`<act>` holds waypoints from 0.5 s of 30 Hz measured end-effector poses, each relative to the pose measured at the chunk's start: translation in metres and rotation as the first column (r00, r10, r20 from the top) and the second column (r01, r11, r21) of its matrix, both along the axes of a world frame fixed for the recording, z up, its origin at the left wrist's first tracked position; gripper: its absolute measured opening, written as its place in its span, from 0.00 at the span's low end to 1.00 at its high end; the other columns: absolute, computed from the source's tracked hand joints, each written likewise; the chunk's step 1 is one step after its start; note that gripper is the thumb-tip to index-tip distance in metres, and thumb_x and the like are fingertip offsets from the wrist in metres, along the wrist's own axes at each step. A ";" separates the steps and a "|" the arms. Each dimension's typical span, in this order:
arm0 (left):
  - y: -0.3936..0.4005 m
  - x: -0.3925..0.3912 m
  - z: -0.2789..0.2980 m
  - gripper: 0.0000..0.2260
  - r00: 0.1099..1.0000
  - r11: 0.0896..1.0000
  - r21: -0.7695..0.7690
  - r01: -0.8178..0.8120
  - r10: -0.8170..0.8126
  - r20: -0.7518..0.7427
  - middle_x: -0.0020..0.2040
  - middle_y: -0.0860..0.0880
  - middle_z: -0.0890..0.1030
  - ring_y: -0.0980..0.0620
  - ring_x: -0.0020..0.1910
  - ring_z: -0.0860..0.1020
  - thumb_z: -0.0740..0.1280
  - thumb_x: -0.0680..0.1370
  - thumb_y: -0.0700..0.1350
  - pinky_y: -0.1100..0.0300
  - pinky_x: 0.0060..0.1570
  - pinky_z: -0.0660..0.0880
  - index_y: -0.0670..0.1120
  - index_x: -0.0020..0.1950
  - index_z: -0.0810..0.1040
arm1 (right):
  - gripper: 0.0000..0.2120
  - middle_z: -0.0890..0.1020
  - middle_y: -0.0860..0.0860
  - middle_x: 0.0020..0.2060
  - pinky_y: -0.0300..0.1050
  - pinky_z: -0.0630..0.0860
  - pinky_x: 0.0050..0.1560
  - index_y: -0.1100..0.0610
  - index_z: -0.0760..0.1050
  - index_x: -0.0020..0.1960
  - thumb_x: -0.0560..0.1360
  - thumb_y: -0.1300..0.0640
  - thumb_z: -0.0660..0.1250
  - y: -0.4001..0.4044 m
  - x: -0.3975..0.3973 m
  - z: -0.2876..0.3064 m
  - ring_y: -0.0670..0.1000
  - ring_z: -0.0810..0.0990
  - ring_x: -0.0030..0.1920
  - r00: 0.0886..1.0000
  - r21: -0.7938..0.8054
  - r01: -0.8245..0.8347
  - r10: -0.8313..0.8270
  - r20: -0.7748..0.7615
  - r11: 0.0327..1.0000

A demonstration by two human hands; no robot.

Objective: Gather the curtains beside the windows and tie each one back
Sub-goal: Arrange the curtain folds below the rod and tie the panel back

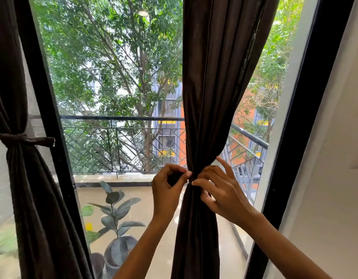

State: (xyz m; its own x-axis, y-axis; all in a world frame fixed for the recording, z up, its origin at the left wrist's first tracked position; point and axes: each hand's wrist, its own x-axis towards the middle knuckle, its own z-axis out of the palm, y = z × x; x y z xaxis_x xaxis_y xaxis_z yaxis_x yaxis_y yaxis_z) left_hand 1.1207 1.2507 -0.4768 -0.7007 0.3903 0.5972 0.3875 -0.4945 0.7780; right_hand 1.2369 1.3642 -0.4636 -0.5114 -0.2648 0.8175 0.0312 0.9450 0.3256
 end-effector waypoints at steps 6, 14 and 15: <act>0.001 0.001 -0.001 0.06 1.000 1.000 -0.010 -0.005 0.005 -0.007 0.36 0.50 0.82 0.51 0.38 0.81 0.73 0.71 0.35 0.63 0.42 0.77 0.43 0.40 0.78 | 0.08 0.81 0.52 0.42 0.56 0.60 0.71 0.52 0.76 0.54 0.76 0.59 0.67 0.004 -0.002 -0.002 0.52 0.79 0.49 0.999 0.108 0.003 0.002 -0.046 0.994; -0.004 0.001 0.001 0.05 0.997 0.998 0.006 0.065 -0.065 0.040 0.34 0.49 0.81 0.52 0.37 0.81 0.73 0.70 0.34 0.62 0.41 0.77 0.41 0.40 0.78 | 0.09 0.82 0.52 0.44 0.51 0.61 0.69 0.54 0.74 0.55 0.75 0.59 0.67 0.004 -0.007 -0.007 0.52 0.75 0.53 0.996 0.178 0.047 -0.031 -0.089 0.983; -0.004 0.001 0.002 0.05 0.996 0.997 0.009 0.072 -0.072 0.048 0.34 0.48 0.81 0.52 0.37 0.81 0.73 0.70 0.34 0.61 0.41 0.77 0.41 0.39 0.78 | 0.08 0.82 0.51 0.43 0.50 0.61 0.68 0.53 0.73 0.54 0.76 0.58 0.67 0.003 -0.008 -0.008 0.52 0.75 0.53 0.995 0.182 0.056 -0.039 -0.094 0.982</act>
